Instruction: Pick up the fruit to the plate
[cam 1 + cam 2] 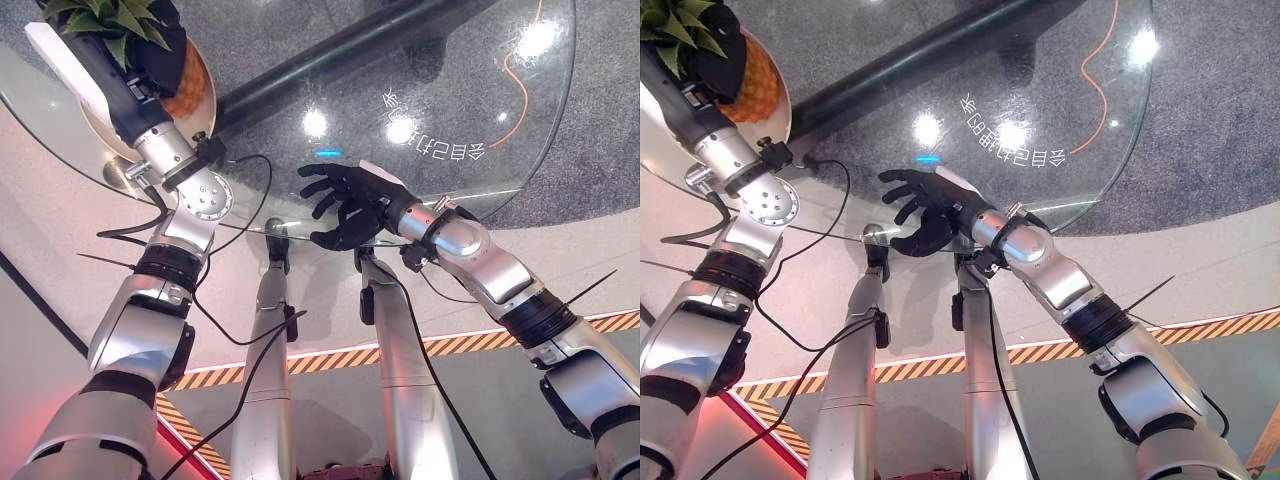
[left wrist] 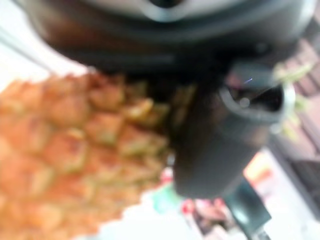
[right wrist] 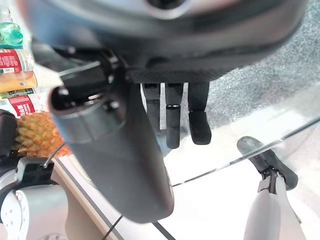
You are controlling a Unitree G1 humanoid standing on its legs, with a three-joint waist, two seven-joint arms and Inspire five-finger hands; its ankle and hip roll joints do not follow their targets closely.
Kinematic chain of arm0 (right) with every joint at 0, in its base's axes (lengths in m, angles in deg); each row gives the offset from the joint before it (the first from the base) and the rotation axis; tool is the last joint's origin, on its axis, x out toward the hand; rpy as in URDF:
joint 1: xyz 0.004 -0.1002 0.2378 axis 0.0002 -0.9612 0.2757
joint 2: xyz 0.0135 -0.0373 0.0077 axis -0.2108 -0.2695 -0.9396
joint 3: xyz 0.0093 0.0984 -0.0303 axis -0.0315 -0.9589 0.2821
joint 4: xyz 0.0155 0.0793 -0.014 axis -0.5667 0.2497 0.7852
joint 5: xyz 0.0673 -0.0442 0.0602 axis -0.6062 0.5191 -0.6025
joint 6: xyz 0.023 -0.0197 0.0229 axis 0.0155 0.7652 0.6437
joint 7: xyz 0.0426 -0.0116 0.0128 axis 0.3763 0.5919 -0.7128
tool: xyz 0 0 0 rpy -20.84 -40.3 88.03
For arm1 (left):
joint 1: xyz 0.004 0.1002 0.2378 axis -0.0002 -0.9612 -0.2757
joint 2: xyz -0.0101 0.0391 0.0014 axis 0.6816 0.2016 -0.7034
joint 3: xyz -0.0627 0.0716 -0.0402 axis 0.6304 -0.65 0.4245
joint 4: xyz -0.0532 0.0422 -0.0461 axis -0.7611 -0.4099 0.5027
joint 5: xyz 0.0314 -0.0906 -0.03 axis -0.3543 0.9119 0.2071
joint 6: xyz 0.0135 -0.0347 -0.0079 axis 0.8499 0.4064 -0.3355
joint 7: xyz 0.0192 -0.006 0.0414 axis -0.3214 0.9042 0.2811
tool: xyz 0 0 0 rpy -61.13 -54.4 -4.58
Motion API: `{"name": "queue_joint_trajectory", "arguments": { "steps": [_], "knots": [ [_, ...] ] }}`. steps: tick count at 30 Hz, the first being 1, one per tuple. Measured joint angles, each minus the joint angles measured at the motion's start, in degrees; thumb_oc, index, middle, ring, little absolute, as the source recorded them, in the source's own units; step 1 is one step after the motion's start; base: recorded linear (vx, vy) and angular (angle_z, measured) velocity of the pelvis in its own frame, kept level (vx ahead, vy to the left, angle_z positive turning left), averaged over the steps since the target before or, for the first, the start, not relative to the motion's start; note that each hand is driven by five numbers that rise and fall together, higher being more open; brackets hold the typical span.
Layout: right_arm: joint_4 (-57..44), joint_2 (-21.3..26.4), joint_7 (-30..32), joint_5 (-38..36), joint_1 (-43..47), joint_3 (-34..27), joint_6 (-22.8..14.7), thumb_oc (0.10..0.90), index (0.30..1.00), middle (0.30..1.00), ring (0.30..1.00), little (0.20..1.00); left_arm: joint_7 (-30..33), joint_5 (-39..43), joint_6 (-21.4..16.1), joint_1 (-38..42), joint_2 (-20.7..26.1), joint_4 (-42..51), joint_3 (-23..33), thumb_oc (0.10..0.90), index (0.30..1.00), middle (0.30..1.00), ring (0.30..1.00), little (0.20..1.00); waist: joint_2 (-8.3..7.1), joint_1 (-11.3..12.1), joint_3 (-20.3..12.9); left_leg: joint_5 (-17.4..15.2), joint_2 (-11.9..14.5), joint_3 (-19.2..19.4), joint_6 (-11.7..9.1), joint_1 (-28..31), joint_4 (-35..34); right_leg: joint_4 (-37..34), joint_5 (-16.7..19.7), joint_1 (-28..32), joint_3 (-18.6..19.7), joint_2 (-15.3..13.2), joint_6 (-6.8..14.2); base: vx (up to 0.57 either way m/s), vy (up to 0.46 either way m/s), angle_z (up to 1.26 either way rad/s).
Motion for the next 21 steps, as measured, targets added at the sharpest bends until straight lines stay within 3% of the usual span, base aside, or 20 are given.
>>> {"name": "queue_joint_trajectory", "arguments": {
  "steps": [10,12,21],
  "knots": [
    [0.3,0.0,1.0,0.0,-0.1,0.2,0.0,0.800,0.900,0.900,0.900,0.900,0.0,0.7,0.4,-0.7,0.0,-0.7,0.2,0.100,0.300,0.300,0.300,0.200,0.02,0.4,0.0,0.1,0.0,-0.7,-0.2,0.0,0.3,0.6,-0.1,0.1,-0.3,0.1,0.1,0.00,-0.002,0.00],
    [0.3,0.0,1.1,0.0,-0.1,0.2,0.0,0.800,0.900,0.900,0.900,0.900,0.0,0.7,0.3,-0.7,0.0,-0.7,0.2,0.800,0.900,0.900,0.900,0.900,0.02,0.5,0.0,0.1,0.0,-0.8,-0.2,0.0,0.3,0.6,-0.1,0.1,-0.3,0.1,0.1,0.00,-0.033,0.01],
    [0.3,0.0,1.6,0.0,-0.6,0.3,0.1,0.800,0.900,0.900,0.900,0.900,0.0,0.6,0.3,-1.0,0.0,-0.6,0.2,0.800,0.900,0.900,0.900,0.900,0.04,0.8,0.0,0.3,0.1,-1.9,-0.6,0.3,0.3,0.7,-0.3,0.8,-1.4,0.1,-0.2,0.00,-0.014,0.02]
  ]
}}
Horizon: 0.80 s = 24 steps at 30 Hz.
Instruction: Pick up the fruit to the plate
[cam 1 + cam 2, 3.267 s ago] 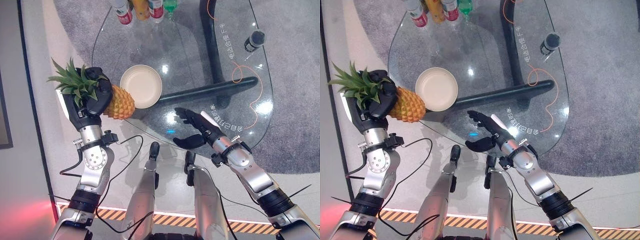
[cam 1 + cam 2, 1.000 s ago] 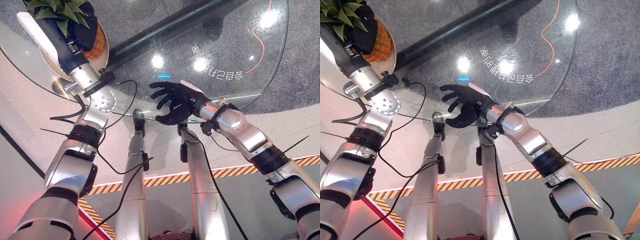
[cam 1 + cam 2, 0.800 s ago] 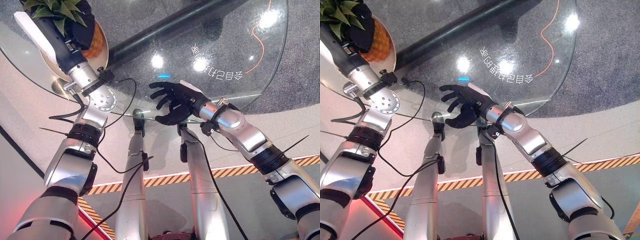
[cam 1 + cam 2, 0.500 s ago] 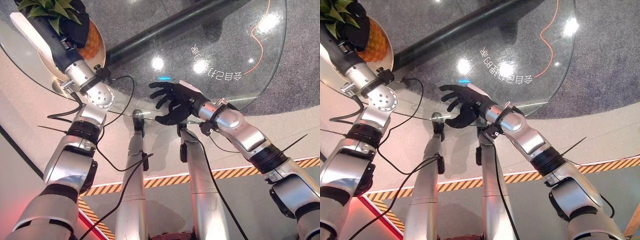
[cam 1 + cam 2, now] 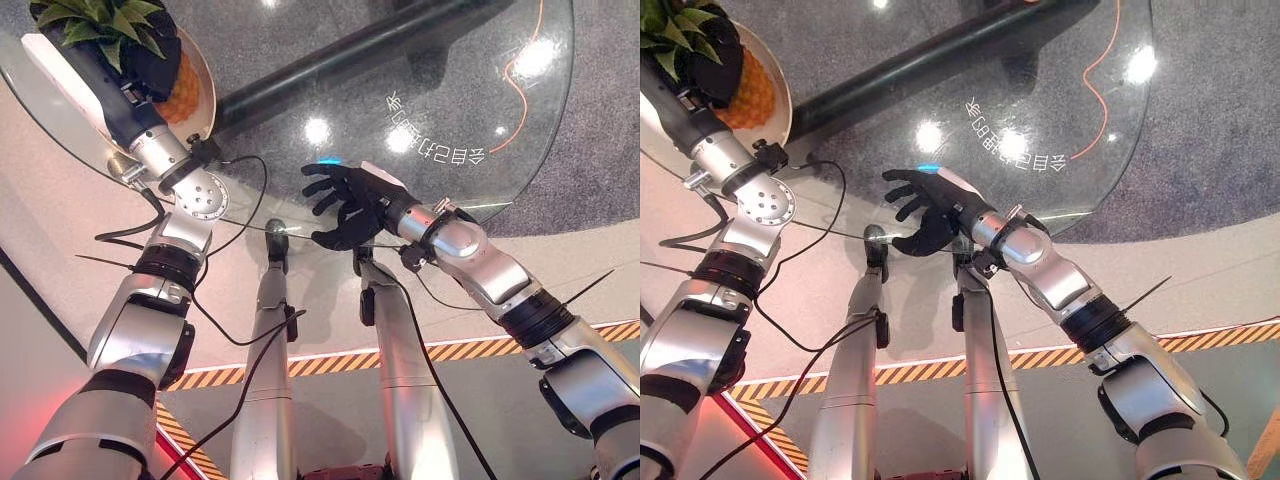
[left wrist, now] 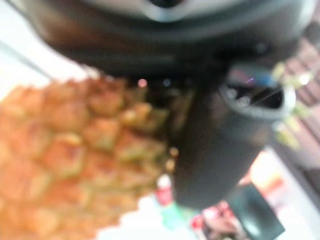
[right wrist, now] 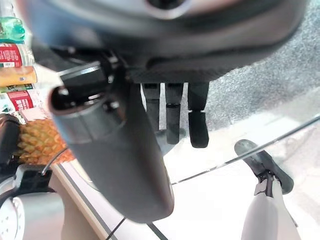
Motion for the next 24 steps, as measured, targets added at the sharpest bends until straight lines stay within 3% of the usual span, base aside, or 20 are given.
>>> {"name": "queue_joint_trajectory", "arguments": {
  "steps": [24],
  "knots": [
    [-1.9,0.5,0.9,0.3,-5.4,-0.9,0.0,0.800,0.900,0.900,0.900,0.900,-5.5,1.6,-1.4,-10.1,0.0,5.5,0.4,0.800,0.900,0.900,0.900,0.900,0.00,2.2,0.0,0.6,0.0,-0.5,-0.5,4.1,-2.9,-0.5,-0.4,3.0,-0.4,-0.1,0.0,0.00,-0.001,0.00]
  ]
}}
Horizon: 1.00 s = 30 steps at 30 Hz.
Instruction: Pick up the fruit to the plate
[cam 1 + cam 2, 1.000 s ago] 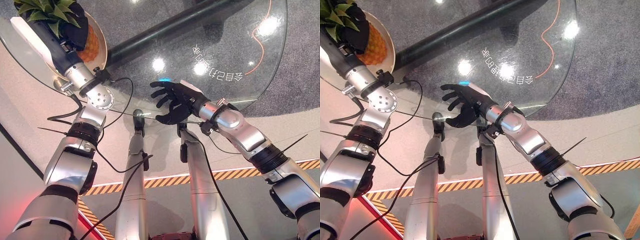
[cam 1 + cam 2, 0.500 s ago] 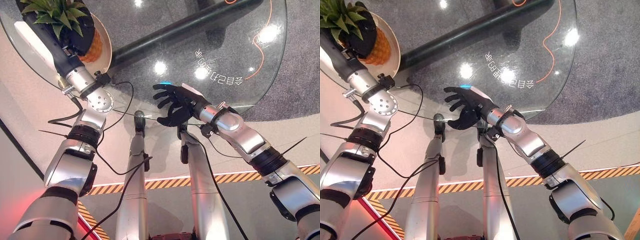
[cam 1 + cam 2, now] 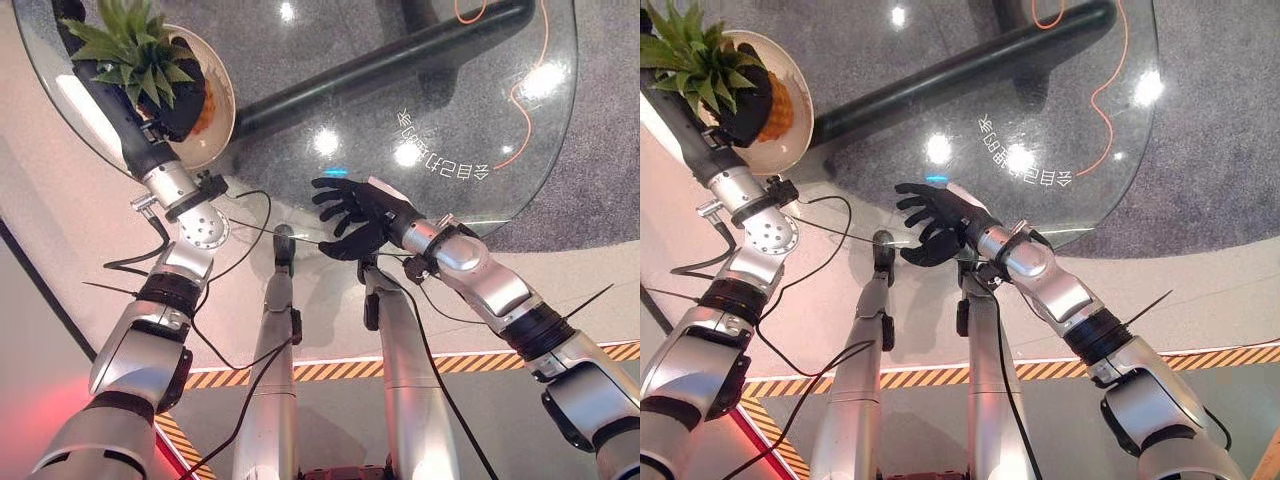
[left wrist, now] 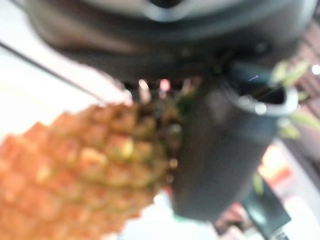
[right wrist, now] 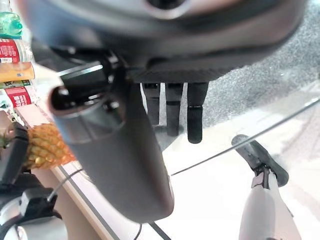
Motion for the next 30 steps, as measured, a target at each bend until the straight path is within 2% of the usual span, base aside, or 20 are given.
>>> {"name": "queue_joint_trajectory", "arguments": {
  "steps": [13,21,30],
  "knots": [
    [-2.3,0.8,0.0,1.0,-2.4,-0.5,-0.1,0.800,0.900,0.900,0.900,0.900,-5.3,2.3,-0.2,-4.0,0.0,4.1,1.0,0.800,0.900,0.900,0.900,0.900,0.00,0.5,0.0,0.2,0.0,-0.1,0.2,0.4,-0.2,-0.2,0.0,0.4,-0.1,-0.1,0.0,0.00,0.000,0.00],
    [-3.2,1.0,0.0,2.1,-4.0,-1.2,-0.1,0.800,0.900,0.900,0.900,0.900,-5.1,4.8,0.1,-6.1,0.0,5.9,1.0,0.800,0.900,0.900,0.900,0.900,0.00,0.8,0.0,0.3,0.0,-0.1,0.4,1.1,-0.9,-0.8,0.1,1.1,-0.2,-0.1,-0.1,0.00,0.000,0.00],
    [-3.2,1.1,0.0,2.2,-4.4,-1.2,0.4,0.800,0.900,0.900,0.900,0.900,-2.0,4.4,3.0,-6.7,0.0,5.8,1.0,0.800,0.900,0.900,0.900,0.900,0.00,1.4,0.0,0.3,0.0,-0.1,0.4,1.9,-0.9,-0.7,0.0,1.9,-0.2,-0.1,0.0,0.00,0.000,0.00]
  ]
}}
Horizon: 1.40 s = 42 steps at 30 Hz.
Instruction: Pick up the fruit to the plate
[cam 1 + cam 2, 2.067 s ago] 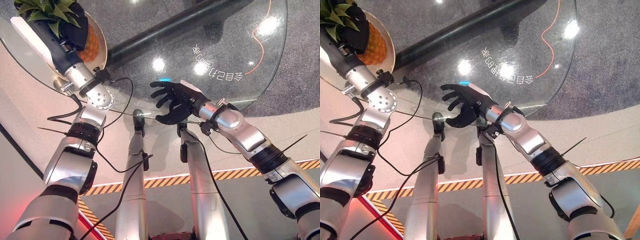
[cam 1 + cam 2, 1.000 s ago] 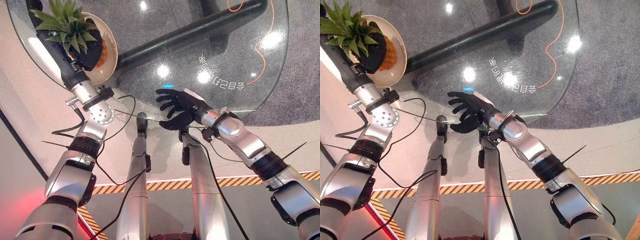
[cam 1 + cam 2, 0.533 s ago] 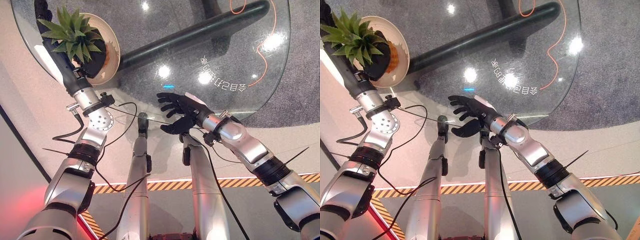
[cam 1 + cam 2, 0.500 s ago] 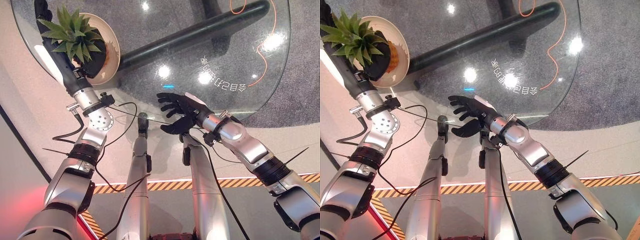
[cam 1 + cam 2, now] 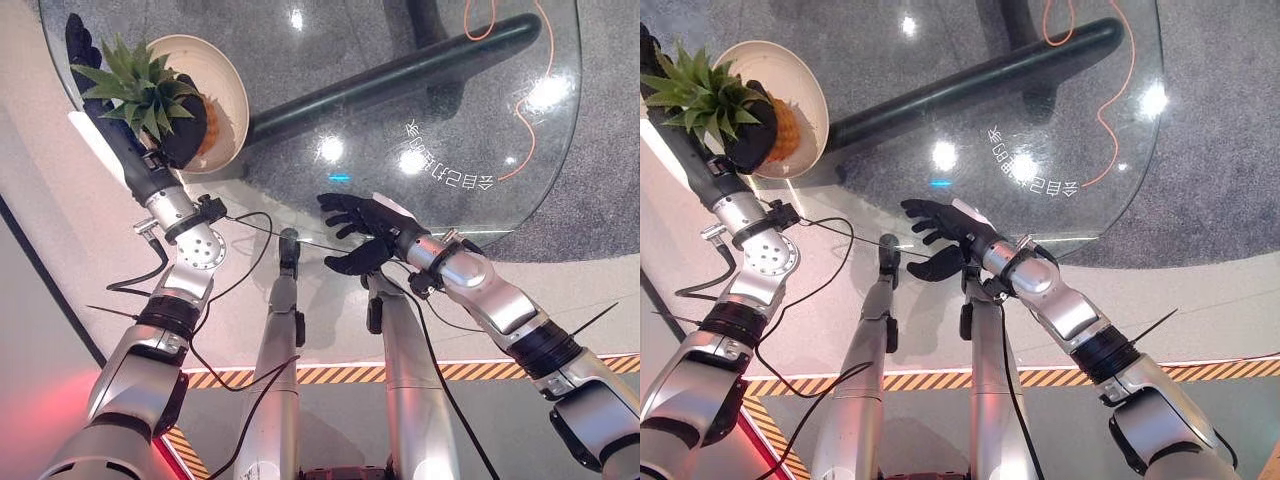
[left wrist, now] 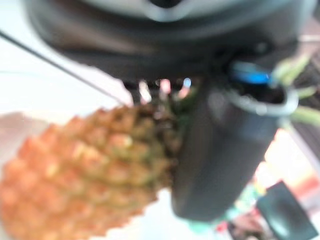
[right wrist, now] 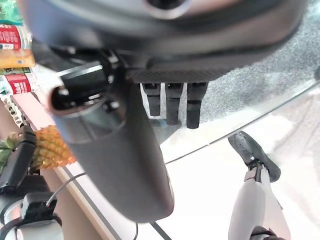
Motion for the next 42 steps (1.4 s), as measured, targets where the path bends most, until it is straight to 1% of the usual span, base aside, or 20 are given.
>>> {"name": "queue_joint_trajectory", "arguments": {
  "steps": [6,11,16,17,26,30,42],
  "knots": [
    [0.0,0.1,0.0,0.0,0.0,0.0,0.1,0.800,0.900,0.900,0.900,0.900,3.6,-4.5,2.8,-0.5,0.1,0.1,0.1,0.800,0.900,0.900,0.900,0.900,0.00,0.1,0.0,0.0,0.0,0.0,0.1,0.1,0.0,0.0,0.0,0.1,0.0,-0.1,0.0,0.00,0.000,0.00],
    [0.0,0.1,0.0,0.0,-0.1,0.0,0.2,0.800,0.900,0.900,0.900,0.900,5.8,-10.0,6.9,-0.6,0.8,0.4,0.1,0.800,0.900,0.900,0.900,0.900,0.01,0.1,0.0,0.0,0.0,0.0,0.1,0.3,-0.1,0.0,0.1,0.3,0.0,-0.1,-0.1,0.00,0.000,0.00],
    [-0.2,0.1,0.0,0.0,-0.1,-0.1,0.6,0.800,0.900,0.900,0.900,0.900,6.4,-14.2,9.7,-0.7,1.8,0.8,-0.1,0.800,0.900,0.900,0.900,0.900,0.04,0.2,0.0,0.0,0.0,0.0,0.0,0.3,-0.1,0.0,0.0,0.3,0.0,-0.1,0.0,0.00,0.000,0.00],
    [-0.5,0.2,0.0,0.0,-0.1,-0.1,0.8,0.800,0.900,0.900,0.900,0.900,6.6,-15.3,10.8,-0.7,2.1,1.1,-0.3,0.800,0.900,0.900,0.900,0.900,0.05,0.2,0.0,0.0,0.0,0.0,0.0,0.3,-0.1,0.0,0.0,0.3,0.0,-0.1,0.0,0.00,0.000,0.00],
    [-1.6,0.7,0.0,0.0,-0.8,-0.3,1.1,0.800,0.900,0.900,0.900,0.900,7.3,-22.8,15.2,-1.0,2.9,1.7,-1.2,0.800,0.900,0.900,0.900,0.900,0.10,0.2,0.1,-0.1,0.0,0.1,-0.2,0.3,-0.4,-0.1,-0.3,0.1,0.0,-0.1,-0.1,0.00,0.000,0.00],
    [-2.3,0.8,0.0,0.0,-1.2,-0.5,1.0,0.800,0.900,0.900,0.900,0.900,7.3,-24.7,16.0,-1.5,3.8,2.5,-1.5,0.800,0.900,0.900,0.900,0.900,0.12,0.2,0.1,-0.1,-0.1,0.1,-0.2,0.3,-0.7,-0.1,-0.5,-0.1,0.1,-0.1,-0.2,0.00,0.000,0.00],
    [-2.4,1.1,-0.1,0.0,-1.3,-0.4,1.0,0.800,0.900,0.900,0.900,0.900,7.4,-25.9,16.3,-1.8,4.9,2.6,-1.5,0.800,0.900,0.900,0.900,0.900,0.15,0.3,0.1,0.1,-0.1,0.3,0.1,0.5,-0.8,-0.1,-0.3,0.0,0.3,-0.1,-0.5,0.00,0.000,0.00]
  ]
}}
